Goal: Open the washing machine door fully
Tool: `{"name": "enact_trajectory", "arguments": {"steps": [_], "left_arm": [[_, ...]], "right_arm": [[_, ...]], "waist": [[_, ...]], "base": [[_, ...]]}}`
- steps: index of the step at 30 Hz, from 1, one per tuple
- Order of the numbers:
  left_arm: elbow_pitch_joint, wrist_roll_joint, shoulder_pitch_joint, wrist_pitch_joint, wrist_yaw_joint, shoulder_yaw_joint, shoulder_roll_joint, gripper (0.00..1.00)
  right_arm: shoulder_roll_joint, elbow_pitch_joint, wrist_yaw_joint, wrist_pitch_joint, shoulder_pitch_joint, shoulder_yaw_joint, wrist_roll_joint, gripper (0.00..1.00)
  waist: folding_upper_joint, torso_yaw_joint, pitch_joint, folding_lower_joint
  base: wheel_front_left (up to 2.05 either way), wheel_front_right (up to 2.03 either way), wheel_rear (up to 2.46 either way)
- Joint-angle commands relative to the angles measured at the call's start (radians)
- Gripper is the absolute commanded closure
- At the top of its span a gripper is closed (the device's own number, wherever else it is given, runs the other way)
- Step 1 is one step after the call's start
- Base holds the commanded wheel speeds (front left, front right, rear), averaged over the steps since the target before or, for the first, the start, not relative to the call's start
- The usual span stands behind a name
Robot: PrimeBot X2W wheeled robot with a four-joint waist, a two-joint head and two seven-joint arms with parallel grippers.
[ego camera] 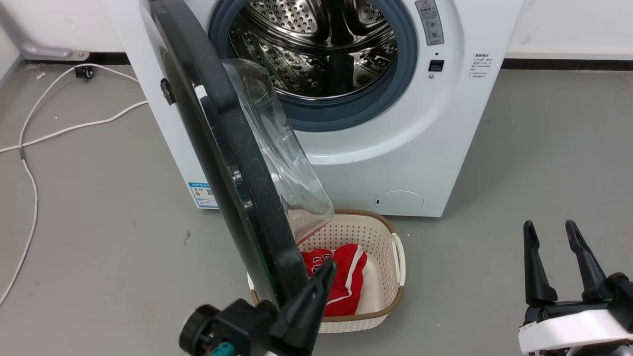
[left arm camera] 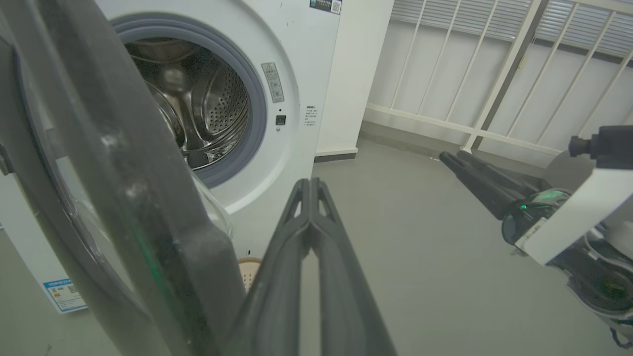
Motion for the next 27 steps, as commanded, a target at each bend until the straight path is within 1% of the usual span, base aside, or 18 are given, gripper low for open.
{"name": "enact_trajectory", "arguments": {"steps": [1, 3, 6, 10, 16, 23, 27], "left_arm": [[0.021, 0.005, 0.011, 0.023, 0.001, -0.011, 0.010, 1.00], [0.051, 0.019, 0.012, 0.034, 0.000, -0.021, 0.020, 1.00], [0.101, 0.046, 0.000, 0.017, 0.008, -0.029, 0.023, 1.00], [0.160, 0.075, -0.024, -0.034, 0.036, -0.013, 0.018, 1.00], [0.222, 0.083, -0.055, -0.105, 0.072, 0.020, 0.010, 1.00], [0.235, 0.083, -0.058, -0.133, 0.094, 0.034, 0.009, 1.00], [0.224, 0.078, -0.029, -0.140, 0.115, 0.038, 0.008, 1.00]], "right_arm": [[0.003, 0.005, 0.000, 0.001, 0.009, 0.002, 0.008, 0.00], [0.003, 0.007, 0.000, 0.002, 0.004, 0.005, 0.009, 0.00], [0.003, 0.010, 0.000, 0.003, -0.003, 0.011, 0.013, 0.00], [0.003, 0.015, 0.000, 0.001, -0.009, 0.016, 0.020, 0.00], [0.003, 0.020, 0.000, 0.003, -0.015, 0.017, 0.020, 0.00], [0.003, 0.025, 0.000, 0.008, -0.015, 0.016, 0.024, 0.00], [0.003, 0.027, 0.000, 0.010, -0.010, 0.017, 0.026, 0.00]], "waist": [[0.0000, 0.002, 0.003, 0.0000], [0.0000, 0.001, 0.006, 0.0000], [0.0000, -0.002, 0.011, 0.0000], [0.0000, -0.008, 0.019, 0.0000], [0.0000, -0.017, 0.025, 0.0000], [0.0000, -0.019, 0.025, 0.0000], [0.0000, -0.013, 0.020, 0.0000]], "base": [[0.00, 0.00, 0.00], [0.00, 0.00, 0.00], [0.00, 0.00, 0.00], [0.00, 0.00, 0.00], [0.00, 0.00, 0.00], [0.00, 0.00, 0.00], [0.00, 0.00, 0.00]]}}
